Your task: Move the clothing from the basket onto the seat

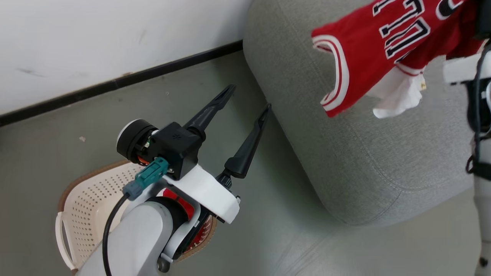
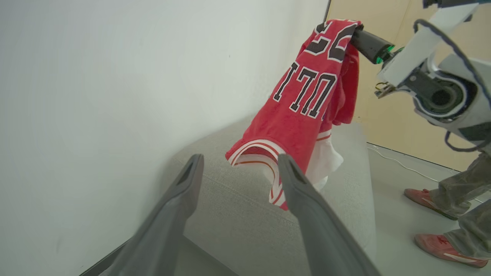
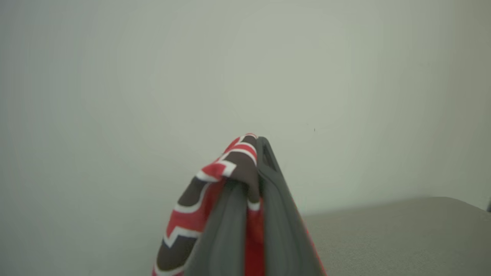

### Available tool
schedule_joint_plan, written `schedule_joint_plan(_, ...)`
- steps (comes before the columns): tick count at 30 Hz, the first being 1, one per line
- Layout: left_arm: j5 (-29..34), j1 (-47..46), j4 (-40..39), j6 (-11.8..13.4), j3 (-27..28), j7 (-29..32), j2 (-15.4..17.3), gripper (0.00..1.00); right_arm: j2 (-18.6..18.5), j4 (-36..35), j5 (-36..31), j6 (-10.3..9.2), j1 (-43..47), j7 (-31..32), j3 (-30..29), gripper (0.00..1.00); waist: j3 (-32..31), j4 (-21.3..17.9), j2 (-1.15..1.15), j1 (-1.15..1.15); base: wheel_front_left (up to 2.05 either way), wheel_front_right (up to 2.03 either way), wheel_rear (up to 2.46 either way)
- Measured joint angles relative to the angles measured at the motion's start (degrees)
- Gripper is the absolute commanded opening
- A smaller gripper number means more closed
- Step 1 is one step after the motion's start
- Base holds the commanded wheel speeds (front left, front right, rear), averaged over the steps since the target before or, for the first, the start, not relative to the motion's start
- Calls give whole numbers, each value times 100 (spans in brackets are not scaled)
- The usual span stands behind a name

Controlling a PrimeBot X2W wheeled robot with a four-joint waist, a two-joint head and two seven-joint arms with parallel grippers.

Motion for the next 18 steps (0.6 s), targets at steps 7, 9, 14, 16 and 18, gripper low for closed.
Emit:
schedule_joint_plan(7, 9, -15, -276, 43, -80, 172, 33, 100, -386, 619, -231, 1, -863, 26, 71, 0, 390, 148, 0, 0, 0, 0, 0)
schedule_joint_plan(9, 14, -26, -331, 43, -104, 214, 47, 100, -481, 753, -297, 1, -1143, 54, -30, 0, 507, 192, 0, 0, 0, 0, 0)
schedule_joint_plan(14, 135, -96, -491, 43, -105, 321, 98, 100, -760, 1088, -399, 1, -1820, 111, -223, 0, 797, 304, 0, 0, 0, 0, 0)
schedule_joint_plan(16, 148, -143, -543, 43, -97, 339, 118, 100, -878, 1213, -433, 1, -2043, 126, -311, 0, 909, 349, 0, 0, 0, 0, 0)
schedule_joint_plan(18, 154, -154, -608, 44, -77, 380, 133, 100, -1011, 1323, -535, 1, -2261, 175, -415, 0, 1023, 397, 0, 0, 0, 0, 0)
